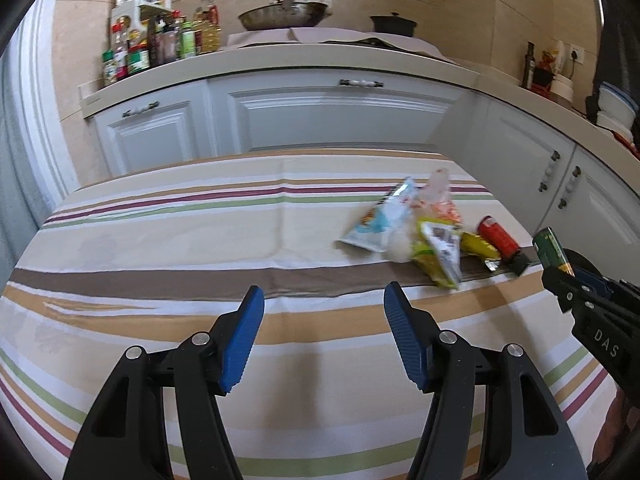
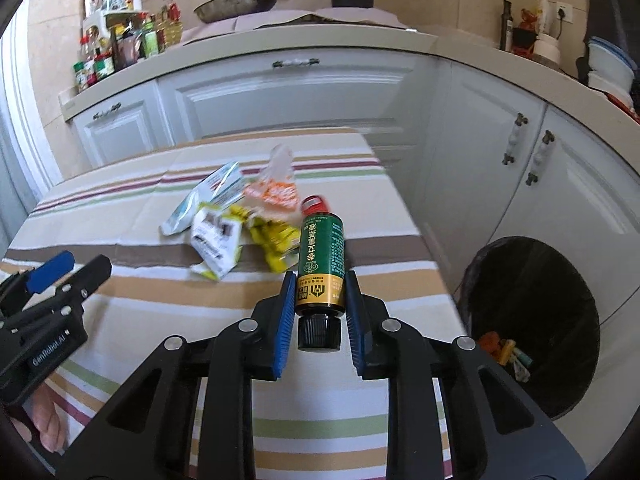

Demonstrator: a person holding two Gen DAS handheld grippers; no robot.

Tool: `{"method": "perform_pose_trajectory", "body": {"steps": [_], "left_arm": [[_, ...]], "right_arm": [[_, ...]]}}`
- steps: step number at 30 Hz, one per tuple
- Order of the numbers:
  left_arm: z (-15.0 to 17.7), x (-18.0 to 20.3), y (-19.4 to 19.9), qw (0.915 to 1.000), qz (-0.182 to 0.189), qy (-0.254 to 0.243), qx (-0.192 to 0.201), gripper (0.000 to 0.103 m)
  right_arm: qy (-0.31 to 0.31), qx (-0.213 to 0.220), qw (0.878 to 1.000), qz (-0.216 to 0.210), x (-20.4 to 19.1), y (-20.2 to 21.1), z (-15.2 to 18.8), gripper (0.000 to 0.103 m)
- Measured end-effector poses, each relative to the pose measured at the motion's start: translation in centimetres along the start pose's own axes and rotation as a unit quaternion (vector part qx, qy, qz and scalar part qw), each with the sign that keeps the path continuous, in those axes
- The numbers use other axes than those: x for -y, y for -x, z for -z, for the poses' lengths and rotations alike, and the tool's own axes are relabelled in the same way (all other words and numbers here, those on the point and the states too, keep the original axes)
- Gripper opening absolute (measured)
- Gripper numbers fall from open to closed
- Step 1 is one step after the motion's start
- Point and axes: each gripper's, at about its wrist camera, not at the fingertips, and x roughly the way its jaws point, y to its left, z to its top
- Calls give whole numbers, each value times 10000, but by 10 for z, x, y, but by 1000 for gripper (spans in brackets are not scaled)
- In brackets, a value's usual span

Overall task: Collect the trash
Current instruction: 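Grasp the white paper packet with the left tool while the right tool holds the green bottle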

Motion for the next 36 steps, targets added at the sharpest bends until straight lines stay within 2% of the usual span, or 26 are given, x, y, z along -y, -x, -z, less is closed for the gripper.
{"method": "perform_pose_trajectory", "body": {"steps": [9, 15, 22, 25, 27, 29, 36], "left_arm": [[-11, 38, -14, 9997, 196, -88, -92, 61], [-15, 60, -26, 9995, 202, -180, -150, 61], [-23, 69, -50, 9985, 253, -91, -467, 60], [-23, 72, -54, 9979, 300, -163, -557, 49], [-22, 75, -57, 9969, 369, -232, -652, 37], [-22, 76, -60, 9961, 423, -269, -720, 20], [-21, 74, -56, 9964, 481, -276, -649, 18]], "right_arm": [[-131, 126, 9998, 95, 40, -8, -9, 23], [-177, 191, 9996, 104, 59, -14, -13, 23], [-274, 225, 9994, 57, 76, -20, -15, 23], [-323, 226, 9992, 49, 81, -22, -15, 23], [-347, 220, 9991, 37, 83, -22, -14, 23], [-371, 215, 9991, 21, 84, -22, -14, 23], [-384, 234, 9990, 20, 83, -20, -13, 23]]}}
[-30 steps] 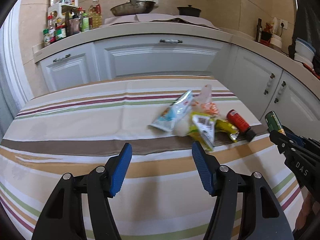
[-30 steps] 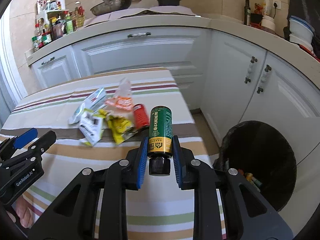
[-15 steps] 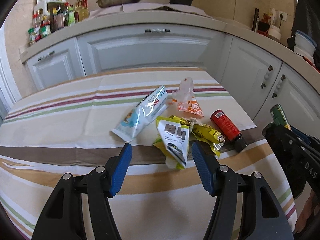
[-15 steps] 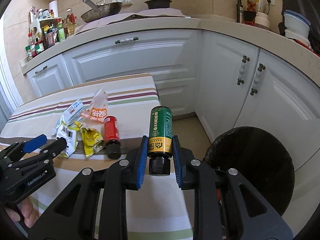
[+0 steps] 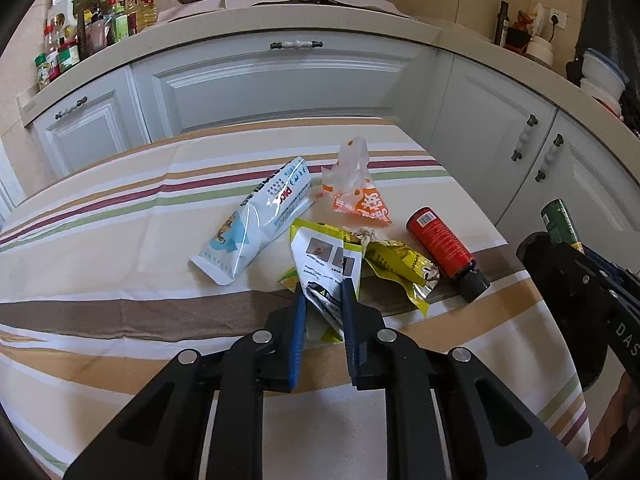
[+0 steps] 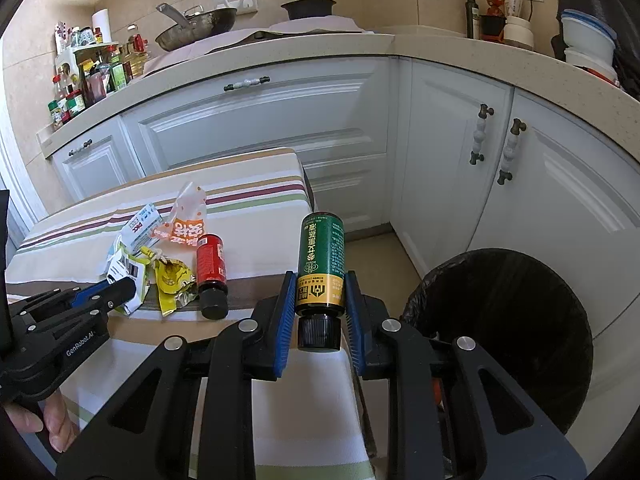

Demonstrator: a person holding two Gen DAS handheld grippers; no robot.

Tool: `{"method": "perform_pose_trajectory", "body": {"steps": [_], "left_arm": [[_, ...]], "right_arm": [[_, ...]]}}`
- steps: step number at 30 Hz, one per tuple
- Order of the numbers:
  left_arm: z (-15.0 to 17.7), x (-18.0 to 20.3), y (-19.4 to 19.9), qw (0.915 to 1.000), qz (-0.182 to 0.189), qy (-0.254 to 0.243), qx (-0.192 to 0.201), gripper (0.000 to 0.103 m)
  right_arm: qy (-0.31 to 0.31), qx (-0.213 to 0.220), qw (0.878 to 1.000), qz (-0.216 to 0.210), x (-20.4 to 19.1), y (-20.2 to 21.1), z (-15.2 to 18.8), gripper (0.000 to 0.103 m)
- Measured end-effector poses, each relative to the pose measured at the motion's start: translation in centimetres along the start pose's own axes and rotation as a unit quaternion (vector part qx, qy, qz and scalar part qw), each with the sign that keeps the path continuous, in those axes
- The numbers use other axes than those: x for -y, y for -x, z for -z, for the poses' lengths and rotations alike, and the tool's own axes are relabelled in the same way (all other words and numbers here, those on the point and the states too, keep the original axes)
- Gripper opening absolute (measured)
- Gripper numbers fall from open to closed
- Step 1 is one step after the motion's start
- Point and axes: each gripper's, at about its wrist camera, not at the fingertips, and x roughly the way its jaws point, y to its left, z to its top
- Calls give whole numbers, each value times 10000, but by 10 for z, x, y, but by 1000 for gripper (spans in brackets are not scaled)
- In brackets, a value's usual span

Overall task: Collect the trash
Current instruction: 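Grasp the white paper packet with the left tool while the right tool holds the green bottle, then carry the green bottle and paper packet over the bin and release both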

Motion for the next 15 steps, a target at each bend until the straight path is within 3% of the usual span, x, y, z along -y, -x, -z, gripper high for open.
{"method": "perform_pose_trajectory", "body": {"steps": [8, 15], "left_arm": [[4, -2, 22, 9998, 41, 2, 198, 18], [4, 19, 48, 9987, 262, -116, 414, 18]], "right_arm": [[-28, 90, 9999, 48, 2, 14, 4, 23], [-90, 254, 9994, 232, 15, 38, 6, 23]]}}
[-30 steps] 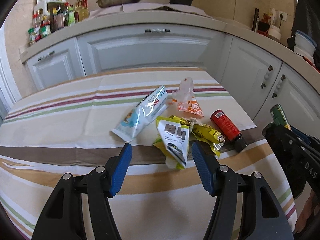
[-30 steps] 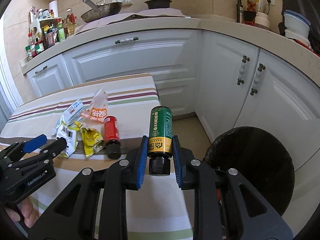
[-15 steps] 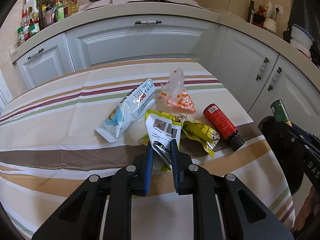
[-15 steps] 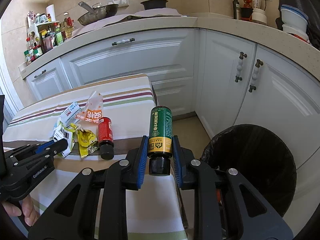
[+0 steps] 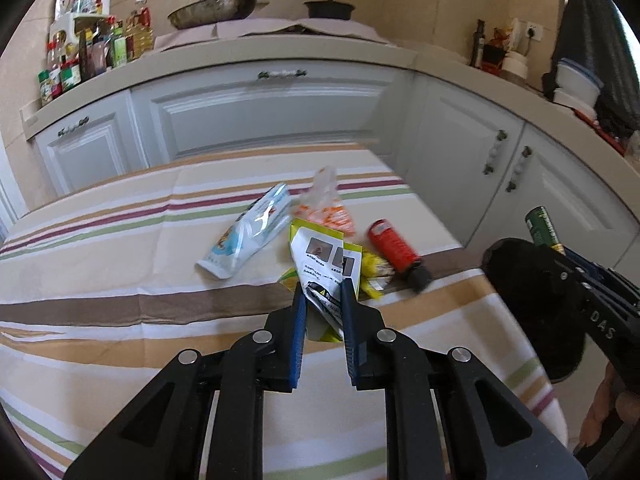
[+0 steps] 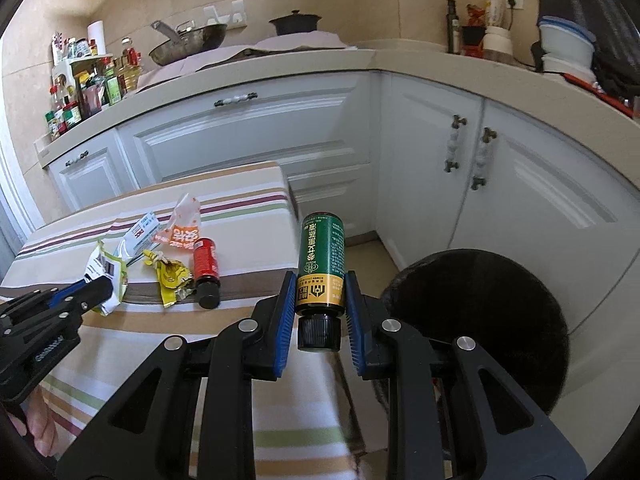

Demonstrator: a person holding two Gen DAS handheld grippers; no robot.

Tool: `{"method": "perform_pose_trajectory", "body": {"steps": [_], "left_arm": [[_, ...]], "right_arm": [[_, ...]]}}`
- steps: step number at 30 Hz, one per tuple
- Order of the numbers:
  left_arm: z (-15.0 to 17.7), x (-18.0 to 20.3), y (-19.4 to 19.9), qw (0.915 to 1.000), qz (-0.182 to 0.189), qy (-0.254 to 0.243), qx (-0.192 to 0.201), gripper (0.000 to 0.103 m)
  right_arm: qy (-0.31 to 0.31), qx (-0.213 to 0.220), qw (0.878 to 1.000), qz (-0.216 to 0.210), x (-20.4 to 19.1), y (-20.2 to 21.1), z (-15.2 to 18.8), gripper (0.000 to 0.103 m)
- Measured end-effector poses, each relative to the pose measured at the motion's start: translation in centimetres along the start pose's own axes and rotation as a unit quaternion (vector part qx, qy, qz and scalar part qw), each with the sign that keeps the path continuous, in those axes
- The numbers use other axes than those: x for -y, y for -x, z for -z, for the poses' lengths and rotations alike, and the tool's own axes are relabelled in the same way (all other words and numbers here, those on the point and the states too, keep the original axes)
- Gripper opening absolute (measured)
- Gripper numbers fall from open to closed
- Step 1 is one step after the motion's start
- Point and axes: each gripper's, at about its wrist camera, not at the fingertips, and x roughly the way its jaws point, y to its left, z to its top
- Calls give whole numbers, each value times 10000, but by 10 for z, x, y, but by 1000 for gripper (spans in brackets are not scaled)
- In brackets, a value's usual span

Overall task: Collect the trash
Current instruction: 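Carry the green bottle and paper packet over the bin and release both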

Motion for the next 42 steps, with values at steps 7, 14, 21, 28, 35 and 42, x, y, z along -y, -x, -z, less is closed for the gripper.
{"method": "perform_pose_trajectory", "body": {"steps": [7, 14, 21, 28, 35, 42], "left_arm": [[-5, 37, 17, 9989, 341, -236, 215, 18], [-11, 85, 26, 9951, 736, -487, 437, 18], [-12, 141, 29, 9881, 1083, -810, 726, 18], [-11, 183, 19, 9841, 1229, -1043, 741, 18], [-12, 214, -7, 9844, 1177, -1103, 701, 18], [-10, 233, -33, 9846, 1113, -1237, 528, 18]], "right_arm": [[-122, 164, 9992, 351, 31, 26, 3, 23], [-339, 368, 9960, 739, 73, 52, 6, 23], [-522, 539, 9920, 1012, 110, 69, 11, 23], [-617, 624, 9895, 1147, 139, 70, 14, 23], [-634, 683, 9880, 1229, 160, 56, 19, 23], [-727, 580, 9869, 1317, 176, 36, 23, 24]]}}
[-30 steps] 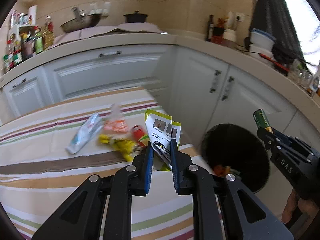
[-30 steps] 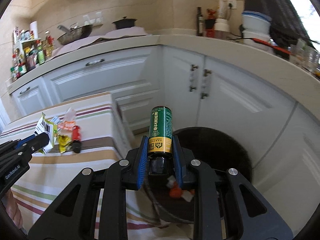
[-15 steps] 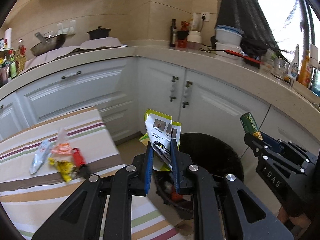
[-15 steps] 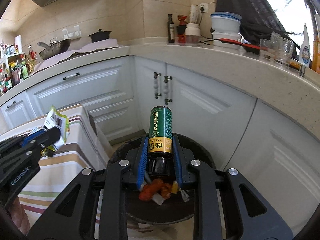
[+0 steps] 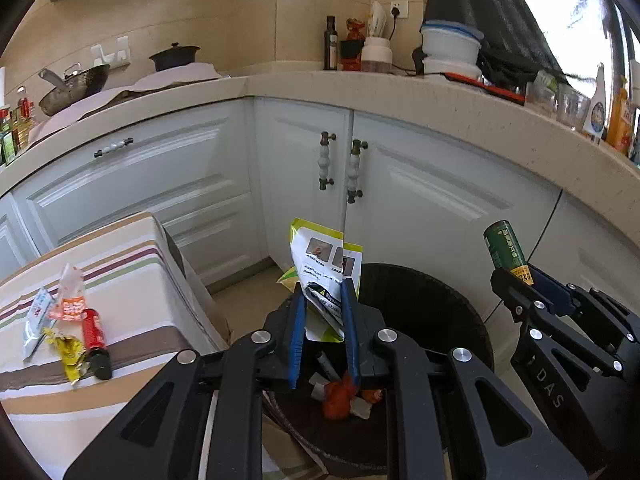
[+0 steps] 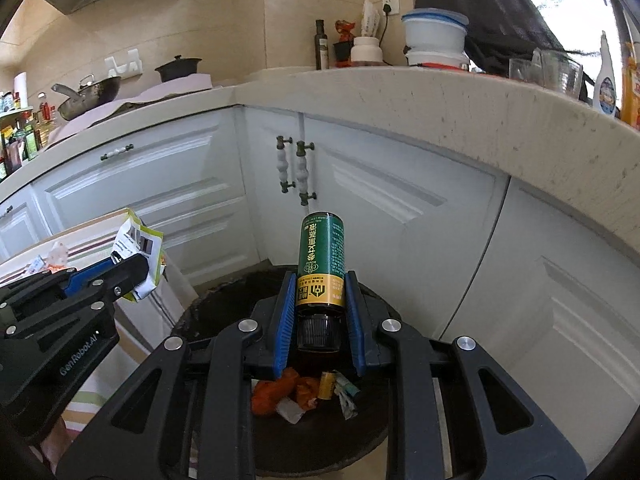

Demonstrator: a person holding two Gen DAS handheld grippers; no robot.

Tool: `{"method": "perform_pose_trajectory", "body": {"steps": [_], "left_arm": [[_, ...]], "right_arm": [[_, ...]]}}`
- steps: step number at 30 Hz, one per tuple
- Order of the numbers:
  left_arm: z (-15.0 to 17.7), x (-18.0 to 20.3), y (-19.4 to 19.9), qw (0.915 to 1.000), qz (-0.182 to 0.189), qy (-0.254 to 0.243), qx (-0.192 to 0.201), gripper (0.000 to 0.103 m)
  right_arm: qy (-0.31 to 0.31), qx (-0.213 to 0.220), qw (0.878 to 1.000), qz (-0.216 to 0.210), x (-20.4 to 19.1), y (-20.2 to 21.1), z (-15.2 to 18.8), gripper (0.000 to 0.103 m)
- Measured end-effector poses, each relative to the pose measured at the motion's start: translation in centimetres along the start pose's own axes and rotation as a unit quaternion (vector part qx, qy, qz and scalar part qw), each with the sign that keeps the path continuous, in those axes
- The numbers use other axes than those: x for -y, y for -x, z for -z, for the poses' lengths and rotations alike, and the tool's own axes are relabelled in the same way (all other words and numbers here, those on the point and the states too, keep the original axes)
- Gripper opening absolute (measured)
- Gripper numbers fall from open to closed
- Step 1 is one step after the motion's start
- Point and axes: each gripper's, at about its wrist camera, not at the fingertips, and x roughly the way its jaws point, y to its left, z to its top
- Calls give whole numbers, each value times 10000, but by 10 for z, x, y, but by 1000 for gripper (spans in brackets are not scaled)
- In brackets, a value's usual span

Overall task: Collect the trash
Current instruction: 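Carry the green bottle and paper packet over the bin and release both, then move both tools back over the table toward the remaining trash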

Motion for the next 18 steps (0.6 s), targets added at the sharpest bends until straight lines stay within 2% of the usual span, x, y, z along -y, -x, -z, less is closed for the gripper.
{"method": "perform_pose_trajectory", "body": {"steps": [3, 5, 7, 10, 18], "left_arm": [[1, 5, -12, 9999, -27, -80, -140, 22], [3, 8, -20, 9996, -85, -111, -245, 35], [4, 7, -24, 9994, -101, -91, -318, 42], [5, 4, -25, 9994, -99, -20, -338, 49], [6, -13, -7, 9994, -219, 56, -279, 55]], "right_arm": [[-19, -70, 10000, 41, 2, -11, 3, 24], [-50, -128, 9999, 65, 3, -18, 5, 25], [-96, -183, 9997, 85, 5, -23, 5, 33], [-148, -184, 9997, 113, 6, -25, 6, 35], [-67, -141, 9999, 22, -10, -16, 3, 35]]}}
